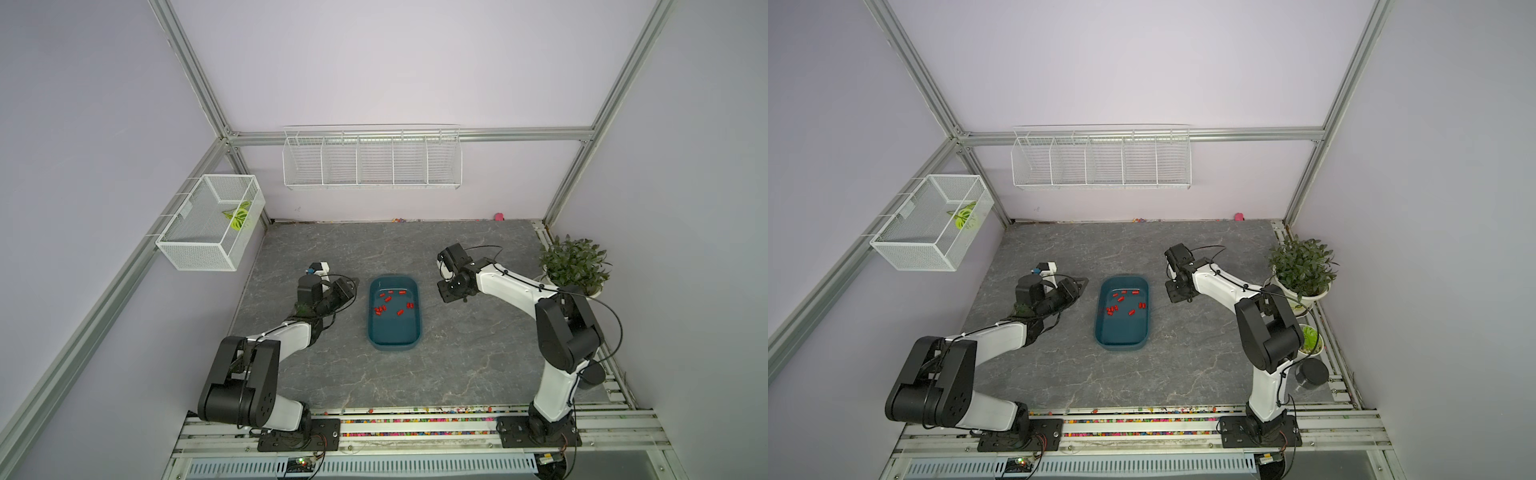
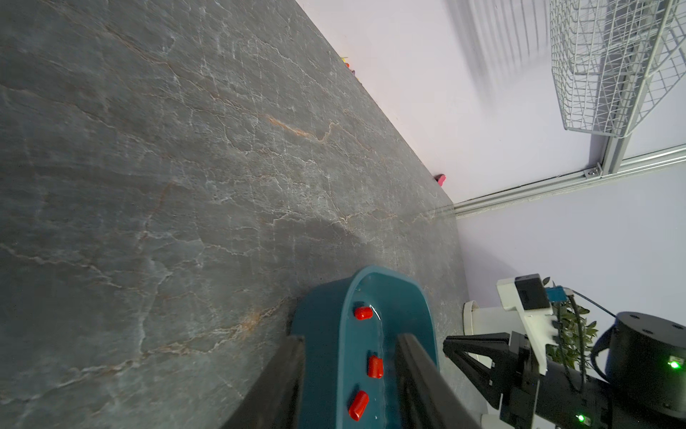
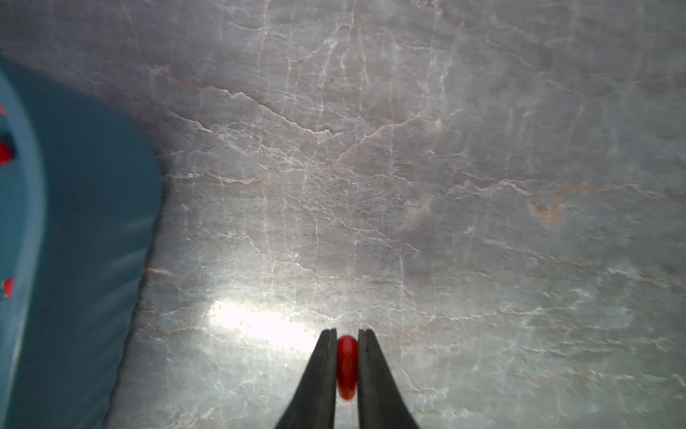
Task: Take the screw protection sleeves out of the storage box
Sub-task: Place the screw protection sleeve at the center of the board.
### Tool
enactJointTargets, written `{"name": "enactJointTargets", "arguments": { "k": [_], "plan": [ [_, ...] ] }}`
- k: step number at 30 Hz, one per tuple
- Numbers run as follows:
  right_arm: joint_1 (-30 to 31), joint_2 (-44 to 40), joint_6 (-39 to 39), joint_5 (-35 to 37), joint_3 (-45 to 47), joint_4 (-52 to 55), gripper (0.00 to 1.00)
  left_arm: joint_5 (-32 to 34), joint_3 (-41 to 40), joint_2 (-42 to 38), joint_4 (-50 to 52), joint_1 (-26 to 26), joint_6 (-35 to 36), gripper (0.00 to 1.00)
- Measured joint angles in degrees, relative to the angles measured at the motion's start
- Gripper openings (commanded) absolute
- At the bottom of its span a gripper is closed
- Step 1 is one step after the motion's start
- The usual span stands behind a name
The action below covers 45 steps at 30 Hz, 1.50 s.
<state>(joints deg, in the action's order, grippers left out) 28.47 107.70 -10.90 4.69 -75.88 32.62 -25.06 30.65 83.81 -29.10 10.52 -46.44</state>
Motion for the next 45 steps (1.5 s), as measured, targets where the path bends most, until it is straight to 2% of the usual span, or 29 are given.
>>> {"name": "enactJointTargets", "arguments": {
  "k": [12, 25, 33, 45],
  "plan": [
    [-0.8, 4.4, 0.0, -1.2, 0.7, -1.1, 0.18, -0.1, 0.0, 0.0, 0.0, 0.0, 0.0, 0.47],
    [-1.1, 5.0, 0.0, -1.6, 0.7, -1.6, 0.26, -0.1, 0.0, 0.0, 0.0, 0.0, 0.0, 0.47],
    [-1.1, 5.0, 0.0, -1.6, 0.7, -1.6, 0.37, -0.1, 0.0, 0.0, 0.0, 0.0, 0.0, 0.47],
    [-1.1, 5.0, 0.0, -1.5, 0.7, -1.6, 0.41, -0.1, 0.0, 0.0, 0.0, 0.0, 0.0, 0.47]
  ]
}}
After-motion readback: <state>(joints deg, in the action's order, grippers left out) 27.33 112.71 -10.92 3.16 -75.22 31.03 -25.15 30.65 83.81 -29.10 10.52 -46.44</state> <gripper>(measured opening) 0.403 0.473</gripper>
